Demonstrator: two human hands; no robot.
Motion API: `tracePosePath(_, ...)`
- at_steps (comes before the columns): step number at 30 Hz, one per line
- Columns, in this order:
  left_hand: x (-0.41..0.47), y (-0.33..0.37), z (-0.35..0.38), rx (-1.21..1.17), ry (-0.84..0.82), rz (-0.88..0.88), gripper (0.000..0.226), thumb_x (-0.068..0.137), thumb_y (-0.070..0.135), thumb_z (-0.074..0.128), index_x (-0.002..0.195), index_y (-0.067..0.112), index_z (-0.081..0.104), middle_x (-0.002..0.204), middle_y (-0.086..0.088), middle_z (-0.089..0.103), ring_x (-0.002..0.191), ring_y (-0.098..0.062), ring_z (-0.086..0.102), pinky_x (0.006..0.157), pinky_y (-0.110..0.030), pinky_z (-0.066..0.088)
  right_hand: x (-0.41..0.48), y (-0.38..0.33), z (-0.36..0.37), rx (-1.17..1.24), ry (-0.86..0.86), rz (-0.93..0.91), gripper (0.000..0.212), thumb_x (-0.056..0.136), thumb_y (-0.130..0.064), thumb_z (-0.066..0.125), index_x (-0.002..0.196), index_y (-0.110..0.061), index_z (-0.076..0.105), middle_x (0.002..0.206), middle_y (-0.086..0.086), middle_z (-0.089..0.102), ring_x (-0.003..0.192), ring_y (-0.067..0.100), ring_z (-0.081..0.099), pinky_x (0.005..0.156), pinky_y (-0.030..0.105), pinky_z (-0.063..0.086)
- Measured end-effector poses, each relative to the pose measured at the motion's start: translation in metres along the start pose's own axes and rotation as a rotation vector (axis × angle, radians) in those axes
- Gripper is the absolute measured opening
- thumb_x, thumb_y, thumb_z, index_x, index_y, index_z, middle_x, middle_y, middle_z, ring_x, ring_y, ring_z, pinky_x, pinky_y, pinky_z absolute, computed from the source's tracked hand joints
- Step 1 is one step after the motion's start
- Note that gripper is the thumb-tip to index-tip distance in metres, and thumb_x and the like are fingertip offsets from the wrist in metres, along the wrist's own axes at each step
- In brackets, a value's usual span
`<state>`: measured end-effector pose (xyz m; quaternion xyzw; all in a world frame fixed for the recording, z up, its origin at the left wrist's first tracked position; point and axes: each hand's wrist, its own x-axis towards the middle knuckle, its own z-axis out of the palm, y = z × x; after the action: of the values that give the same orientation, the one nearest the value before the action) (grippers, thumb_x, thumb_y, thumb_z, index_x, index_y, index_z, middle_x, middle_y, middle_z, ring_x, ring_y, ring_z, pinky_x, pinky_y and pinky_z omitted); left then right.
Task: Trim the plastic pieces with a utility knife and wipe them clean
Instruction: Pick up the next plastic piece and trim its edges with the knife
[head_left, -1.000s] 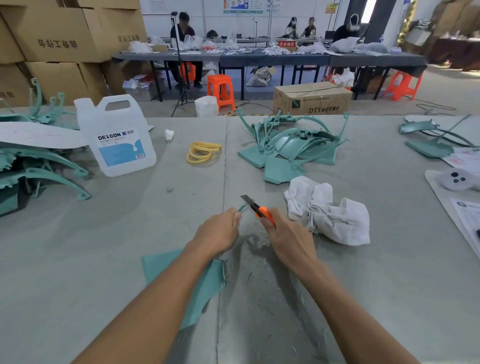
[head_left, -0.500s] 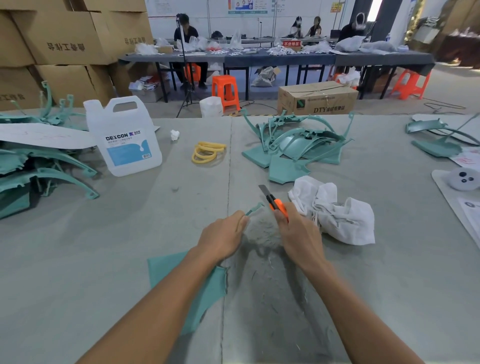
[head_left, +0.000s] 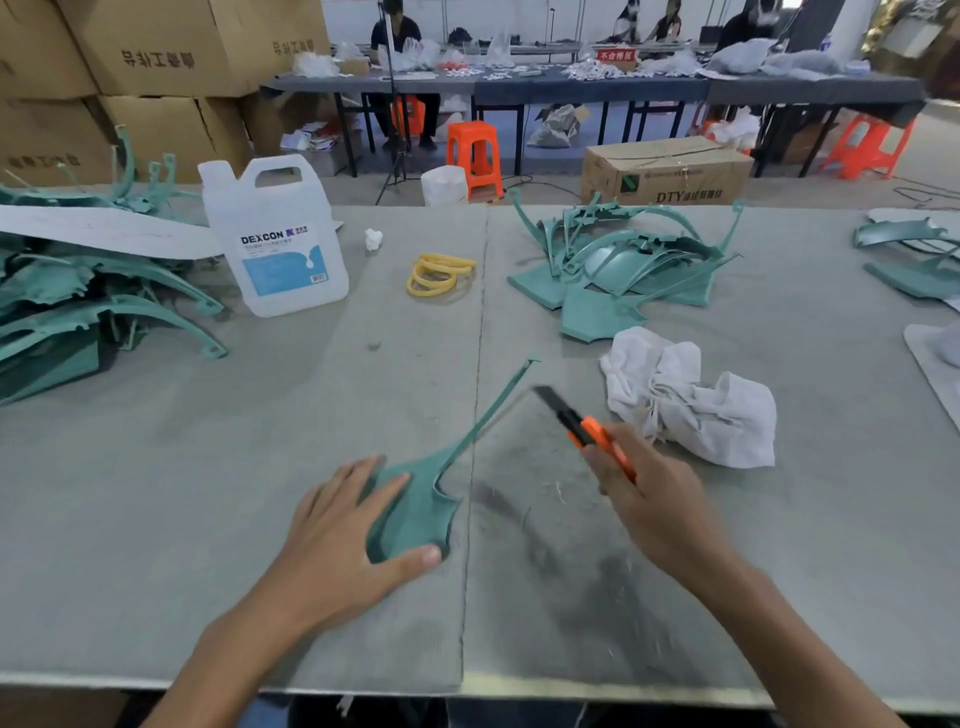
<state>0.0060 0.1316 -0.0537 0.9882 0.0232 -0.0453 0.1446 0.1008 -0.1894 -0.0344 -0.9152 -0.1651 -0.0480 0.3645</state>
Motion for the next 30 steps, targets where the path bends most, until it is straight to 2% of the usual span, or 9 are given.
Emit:
tracePosePath(1, -0.005, -0.002, 0.005, 0.025, -0.058, -0.009, 0.113, 0.060, 0.105, 0.018, 0.157, 0.047, 0.009, 0.166, 0.015, -0.011, 0.151, -0.006, -0.017, 0.124, -0.038, -0.001, -0.007, -0.006, 0.002, -0.055, -0.079, -0.049, 0.010, 0.098, -0.062, 0.040, 0.097, -0.054, 0.047, 0.070, -0.009, 0.061, 0.060, 0.008, 0.058, 0.052, 0.023, 0.041)
tracePosePath(3, -0.007, -0.002, 0.014, 0.018, -0.058, -0.041, 0.114, 0.059, 0.105, 0.016, 0.156, 0.049, 0.000, 0.164, 0.016, -0.021, 0.149, -0.005, -0.025, 0.124, -0.038, -0.007, -0.018, -0.019, 0.008, -0.167, -0.221, -0.129, 0.018, 0.100, -0.059, 0.041, 0.103, -0.044, 0.050, 0.073, -0.010, 0.059, 0.064, 0.007, 0.056, 0.053, 0.022, 0.037)
tracePosePath(7, -0.004, 0.005, 0.024, 0.001, 0.049, -0.102, 0.107, 0.065, 0.100, 0.012, 0.157, 0.047, 0.003, 0.167, 0.013, -0.014, 0.151, -0.009, -0.020, 0.124, -0.037, -0.006, -0.023, -0.036, 0.025, -0.342, -0.396, -0.192, 0.030, 0.104, -0.054, 0.038, 0.125, -0.037, 0.052, 0.102, -0.009, 0.065, 0.089, 0.019, 0.063, 0.076, 0.038, 0.049)
tracePosePath(10, -0.003, 0.003, 0.027, -0.006, 0.059, -0.100, 0.105, 0.067, 0.100, 0.010, 0.157, 0.047, 0.005, 0.167, 0.012, -0.013, 0.152, -0.009, -0.019, 0.124, -0.036, -0.006, -0.022, -0.040, 0.031, -0.358, -0.451, -0.225, 0.030, 0.104, -0.055, 0.037, 0.125, -0.037, 0.049, 0.103, -0.009, 0.064, 0.092, 0.021, 0.063, 0.077, 0.039, 0.049)
tracePosePath(13, -0.003, 0.001, 0.030, -0.024, 0.063, -0.079, 0.103, 0.069, 0.099, 0.007, 0.158, 0.047, 0.005, 0.167, 0.012, -0.014, 0.151, -0.009, -0.021, 0.124, -0.037, -0.007, -0.018, -0.040, 0.031, -0.374, -0.463, -0.251, 0.029, 0.104, -0.056, 0.035, 0.124, -0.040, 0.048, 0.098, -0.011, 0.063, 0.086, 0.019, 0.062, 0.069, 0.037, 0.047)
tracePosePath(17, -0.004, 0.000, 0.029, -0.031, 0.065, -0.063, 0.105, 0.069, 0.099, 0.004, 0.158, 0.045, 0.005, 0.166, 0.011, -0.015, 0.151, -0.008, -0.022, 0.123, -0.035, -0.010, -0.002, -0.039, 0.028, -0.420, -0.405, -0.219, 0.031, 0.106, -0.053, 0.034, 0.128, -0.040, 0.050, 0.099, -0.009, 0.063, 0.088, 0.021, 0.063, 0.072, 0.037, 0.047)
tracePosePath(22, -0.005, 0.002, 0.030, -0.025, 0.064, -0.070, 0.105, 0.068, 0.099, 0.002, 0.158, 0.044, 0.002, 0.166, 0.011, -0.017, 0.150, -0.009, -0.024, 0.124, -0.035, -0.010, -0.011, -0.044, 0.028, -0.359, -0.420, -0.303, 0.029, 0.103, -0.059, 0.033, 0.118, -0.041, 0.048, 0.088, -0.013, 0.059, 0.074, 0.014, 0.057, 0.063, 0.035, 0.045)
tracePosePath(26, -0.004, 0.000, 0.030, -0.035, 0.060, -0.062, 0.104, 0.069, 0.099, 0.004, 0.158, 0.045, 0.001, 0.165, 0.012, -0.018, 0.147, -0.006, -0.027, 0.124, -0.036, -0.011, -0.002, -0.042, 0.025, -0.416, -0.434, -0.291, 0.025, 0.104, -0.056, 0.035, 0.120, -0.041, 0.049, 0.092, -0.013, 0.060, 0.078, 0.015, 0.058, 0.067, 0.035, 0.045)
tracePosePath(30, -0.003, 0.000, 0.031, -0.036, 0.069, -0.064, 0.102, 0.071, 0.099, 0.005, 0.158, 0.045, 0.001, 0.165, 0.012, -0.019, 0.145, -0.003, -0.030, 0.121, -0.033, -0.013, 0.002, -0.042, 0.028, -0.398, -0.400, -0.287, 0.027, 0.105, -0.056, 0.035, 0.121, -0.041, 0.052, 0.088, -0.015, 0.059, 0.070, 0.008, 0.054, 0.061, 0.028, 0.039)
